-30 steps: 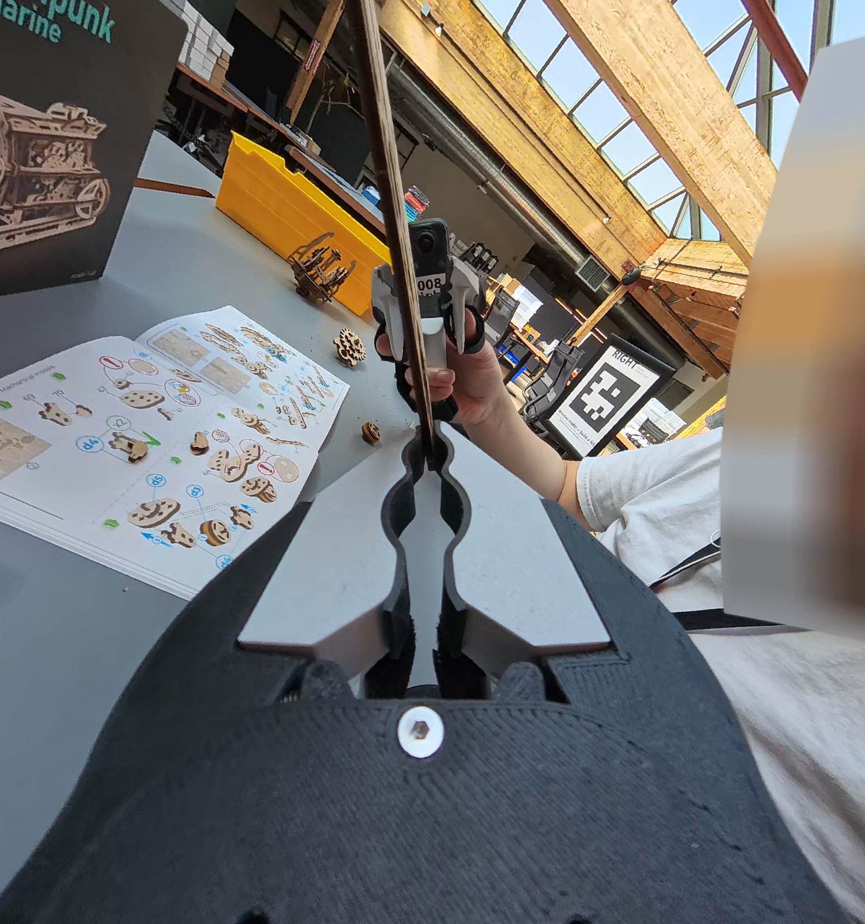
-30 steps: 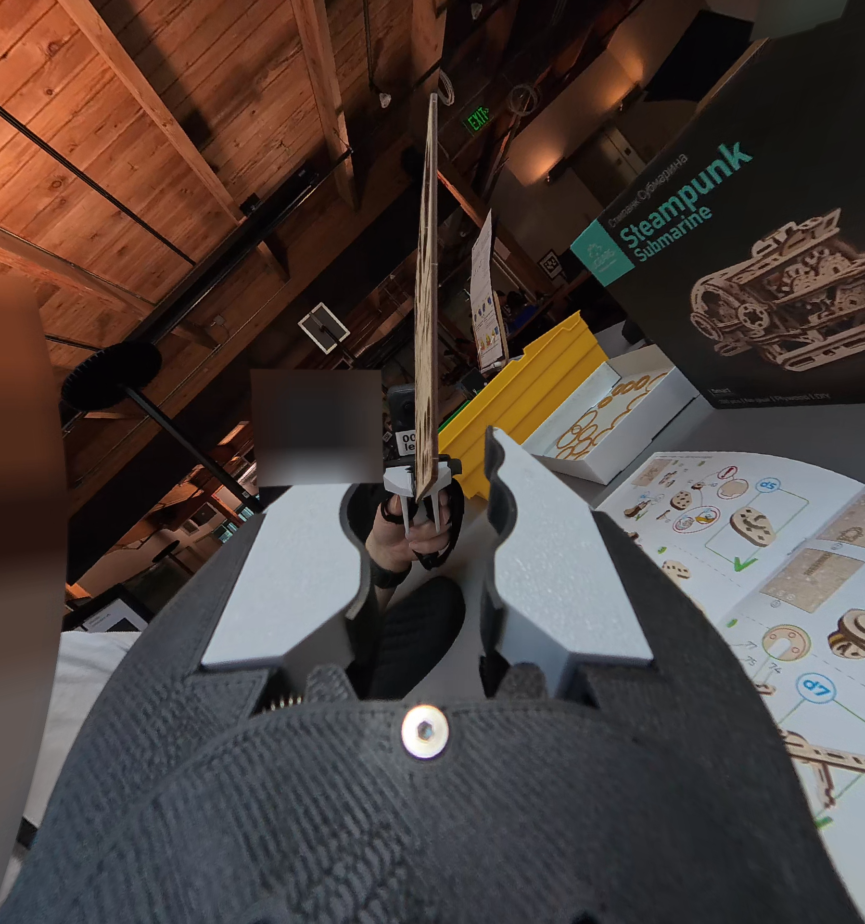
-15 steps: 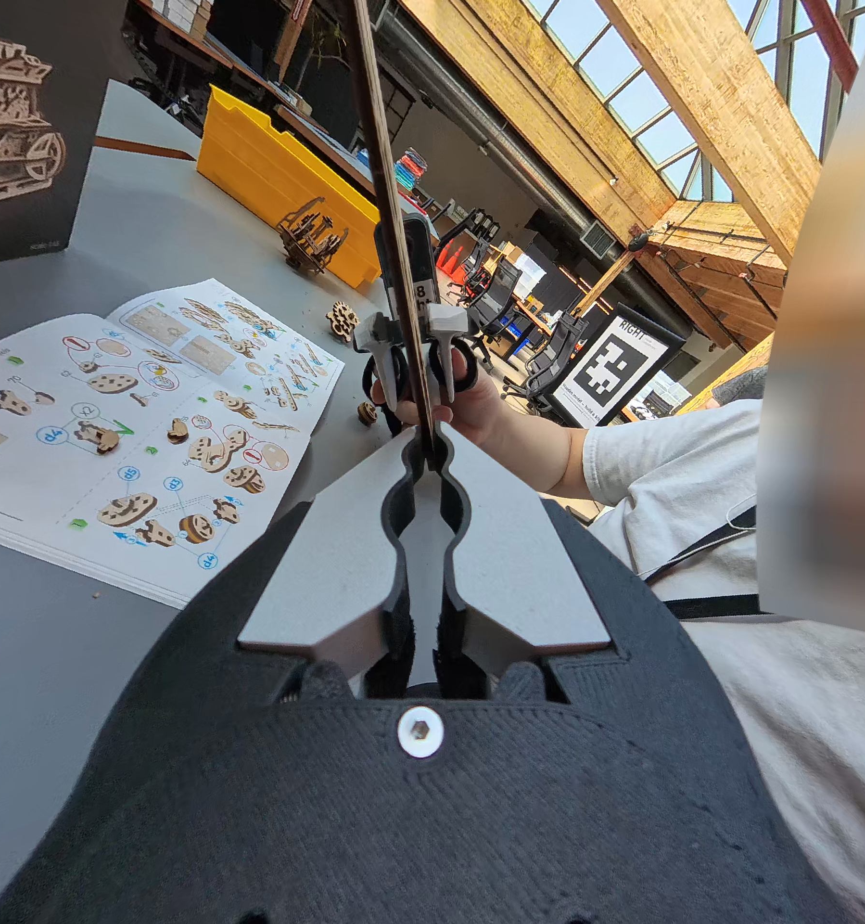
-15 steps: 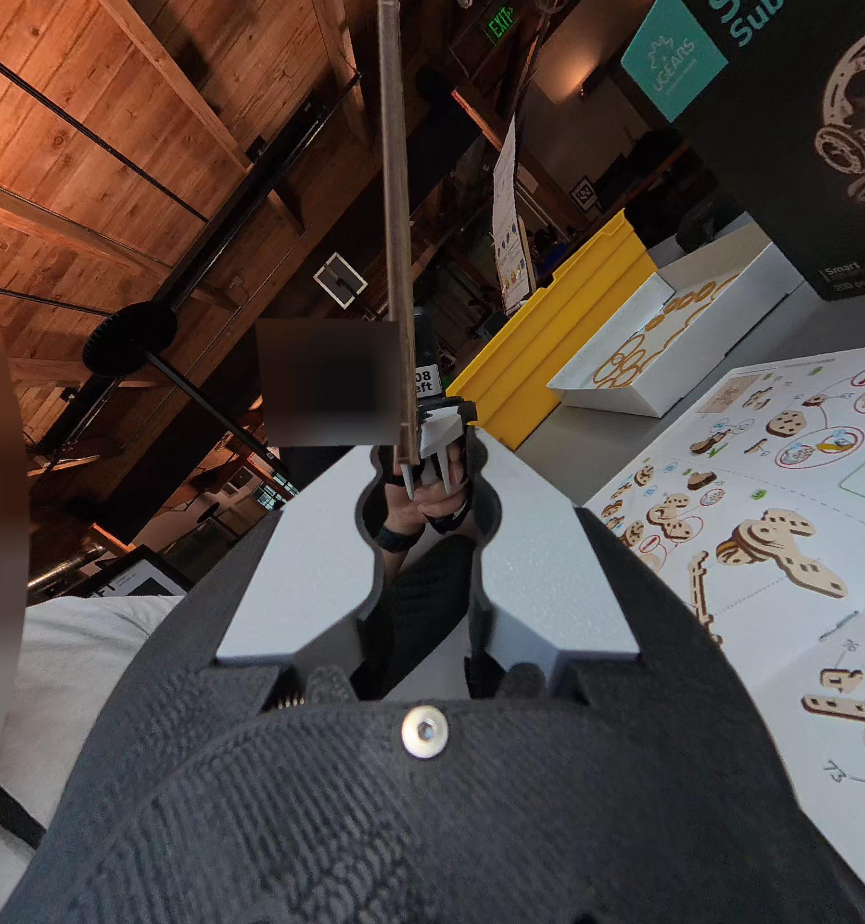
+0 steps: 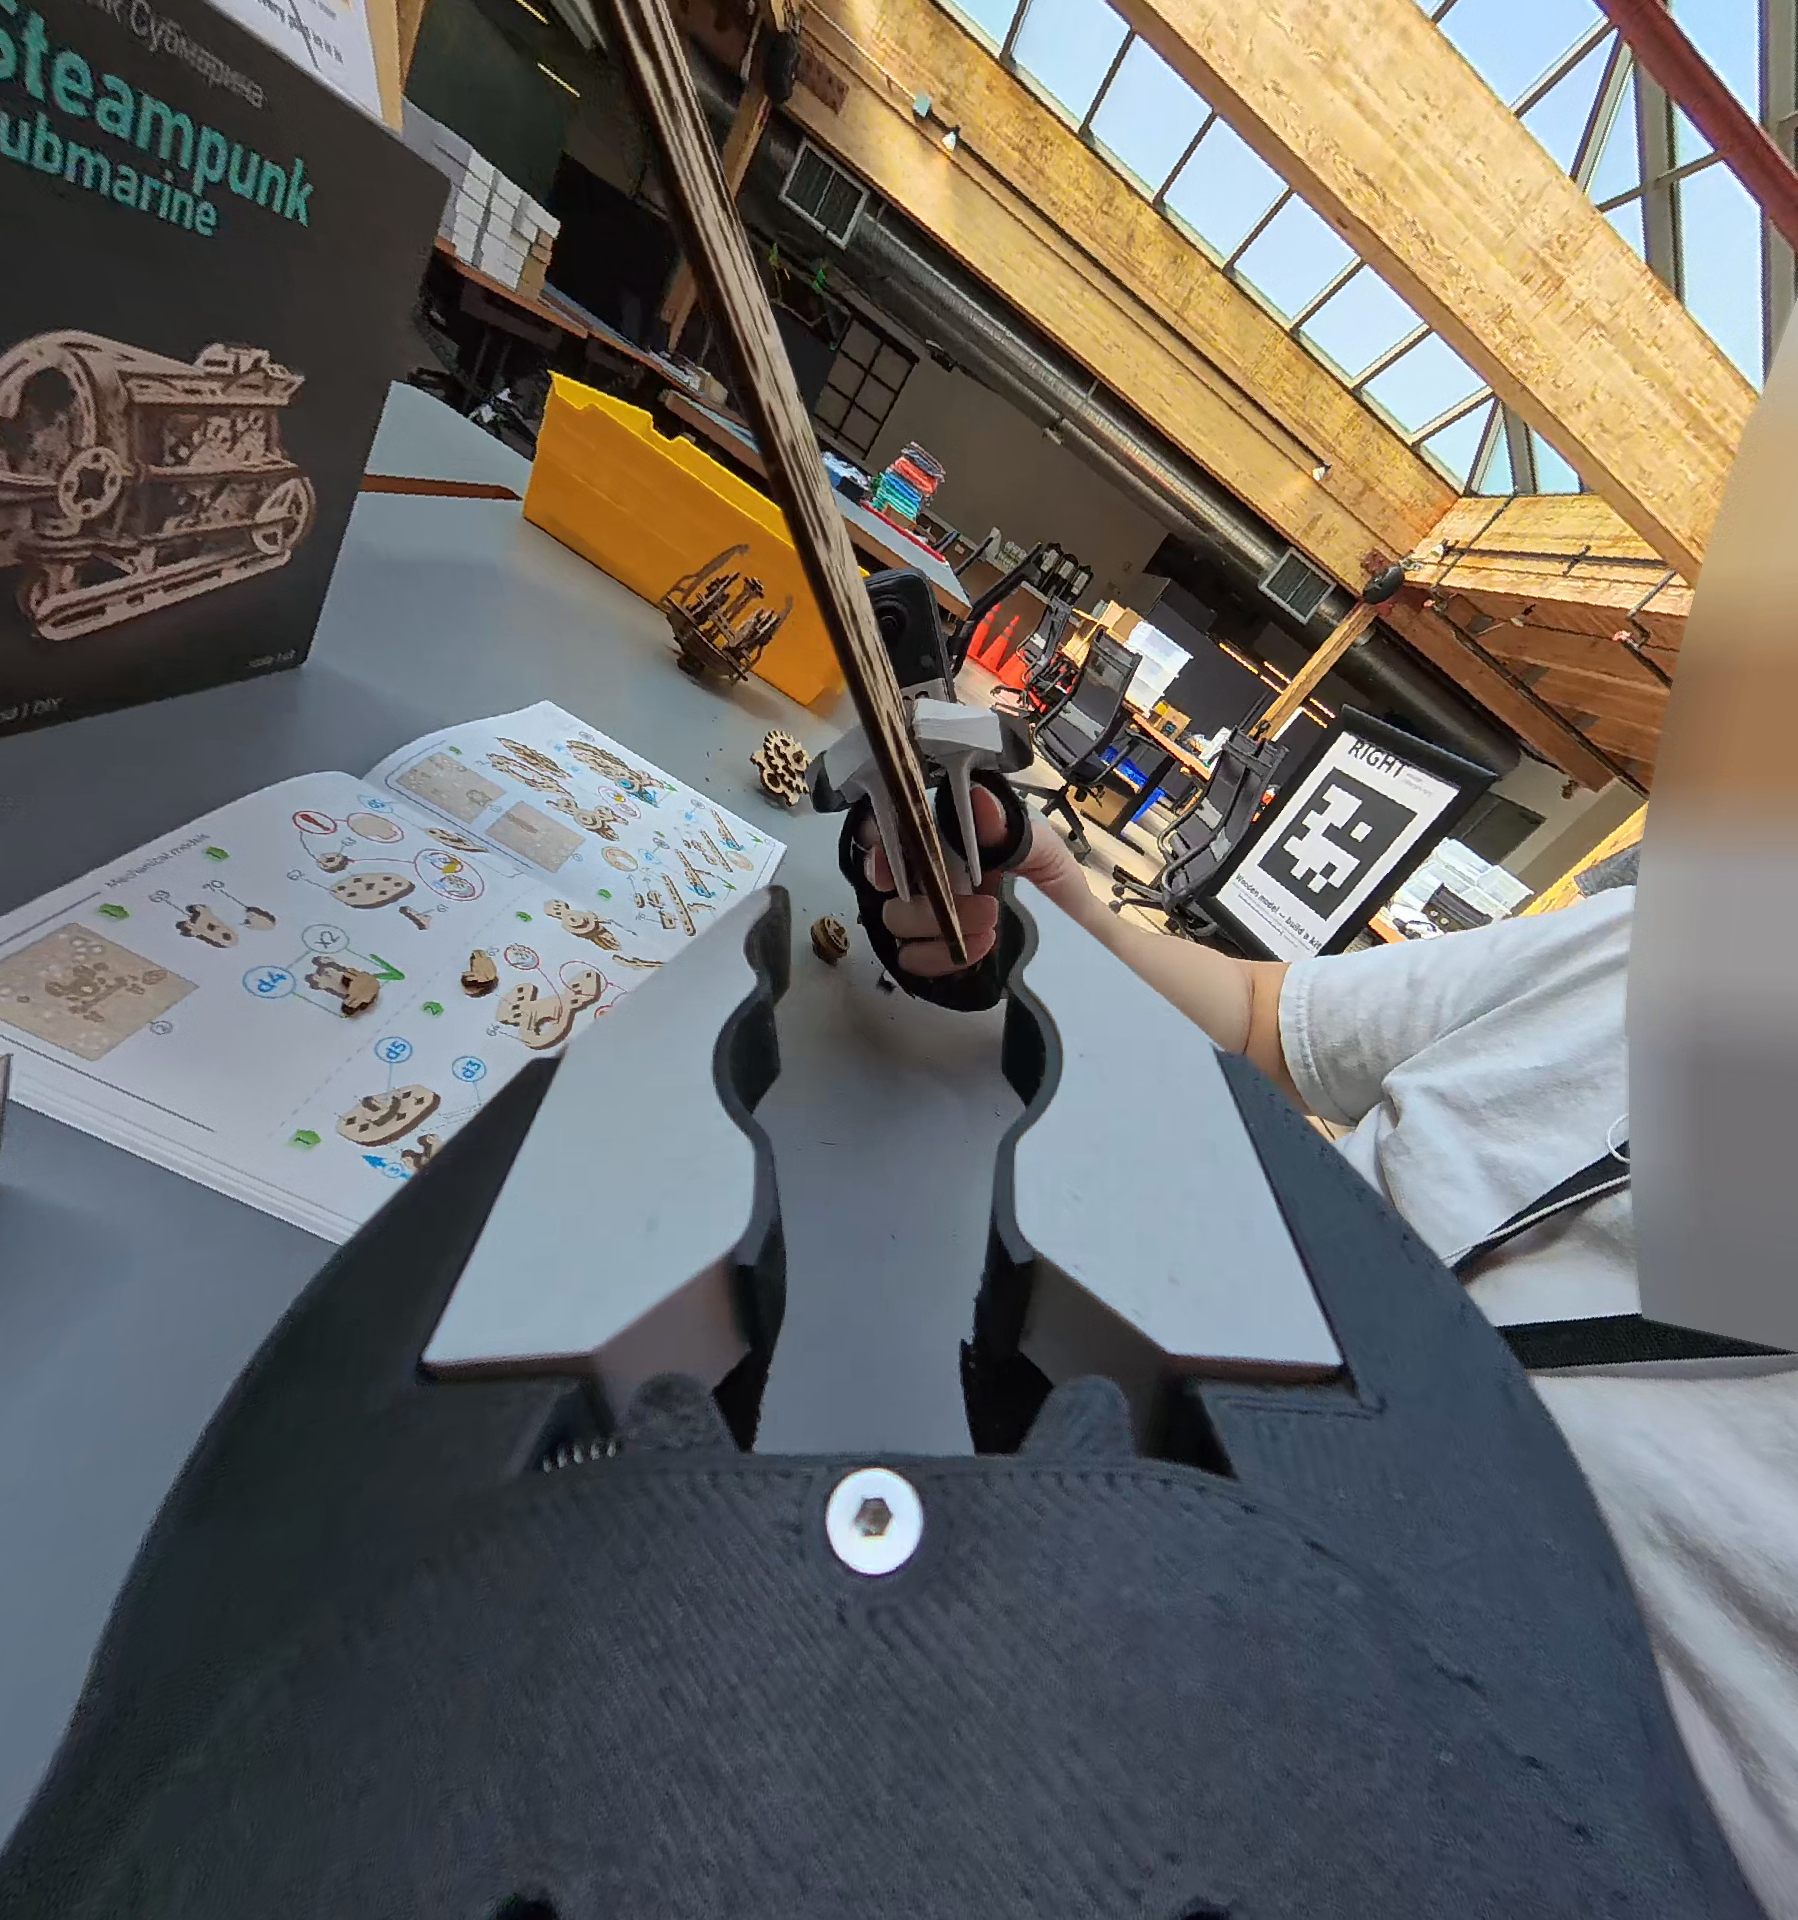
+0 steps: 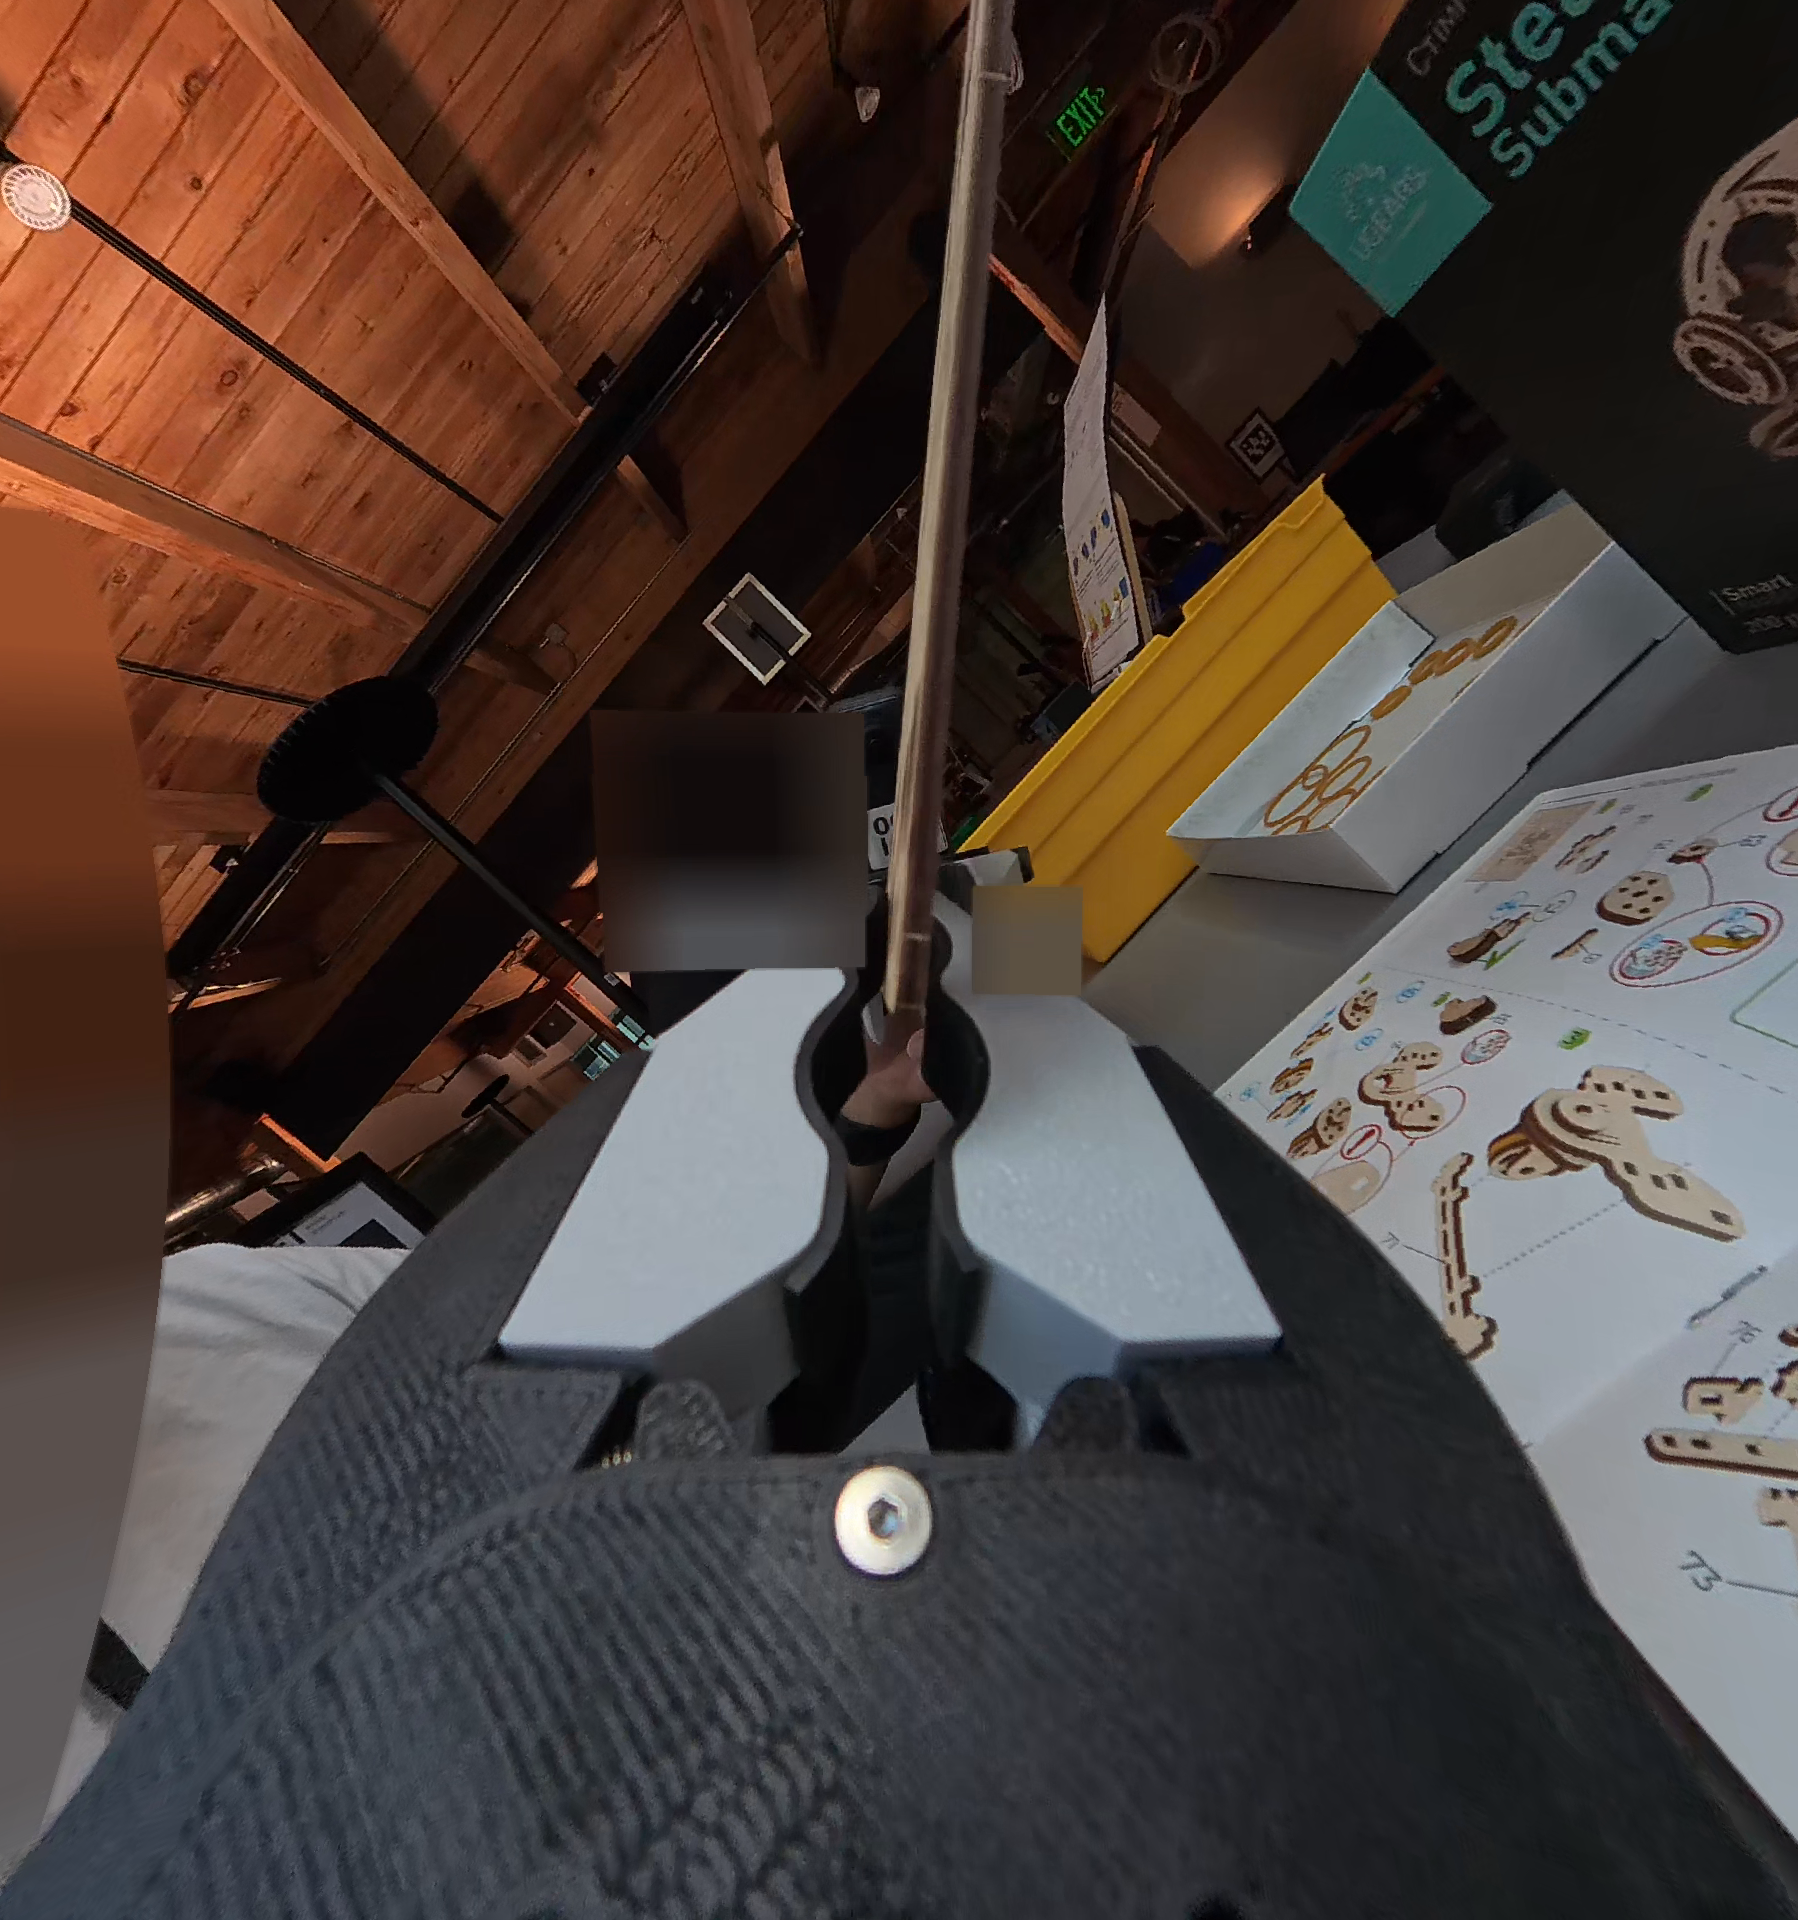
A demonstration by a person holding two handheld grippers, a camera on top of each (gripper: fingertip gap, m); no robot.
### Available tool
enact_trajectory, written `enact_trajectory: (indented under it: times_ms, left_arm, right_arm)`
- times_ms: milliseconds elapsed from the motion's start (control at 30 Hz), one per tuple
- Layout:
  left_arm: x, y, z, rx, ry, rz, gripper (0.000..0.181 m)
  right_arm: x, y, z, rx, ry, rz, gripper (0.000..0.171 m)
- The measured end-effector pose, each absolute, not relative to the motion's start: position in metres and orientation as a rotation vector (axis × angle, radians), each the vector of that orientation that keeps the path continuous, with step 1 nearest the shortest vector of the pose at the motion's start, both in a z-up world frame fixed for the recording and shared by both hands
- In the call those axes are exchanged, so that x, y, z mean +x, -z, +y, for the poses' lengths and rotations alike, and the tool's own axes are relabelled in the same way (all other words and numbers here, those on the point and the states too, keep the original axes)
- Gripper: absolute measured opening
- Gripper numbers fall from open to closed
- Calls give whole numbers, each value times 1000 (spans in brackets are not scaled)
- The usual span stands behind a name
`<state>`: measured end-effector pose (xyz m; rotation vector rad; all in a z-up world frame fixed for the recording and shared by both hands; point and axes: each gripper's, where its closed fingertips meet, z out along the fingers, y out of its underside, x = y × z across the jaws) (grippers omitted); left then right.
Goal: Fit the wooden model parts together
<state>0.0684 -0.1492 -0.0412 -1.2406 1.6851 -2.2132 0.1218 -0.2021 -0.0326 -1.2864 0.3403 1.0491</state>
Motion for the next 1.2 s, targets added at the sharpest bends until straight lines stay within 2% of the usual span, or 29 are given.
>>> enact_trajectory:
  times_ms: [300,600,1200]
  left_arm:
    - [76,51,-141,-1313,2160,1662,57]
    - [77,50,-145,-1311,2207,1654,56]
    - [69,38,-156,-1235,2387,1626,26]
  right_arm:
    - [132,19,-210,-1262,-907,298,2]
    - [131,17,-211,-1254,-880,278,2]
    - [103,35,-198,-1408,-875,183,1]
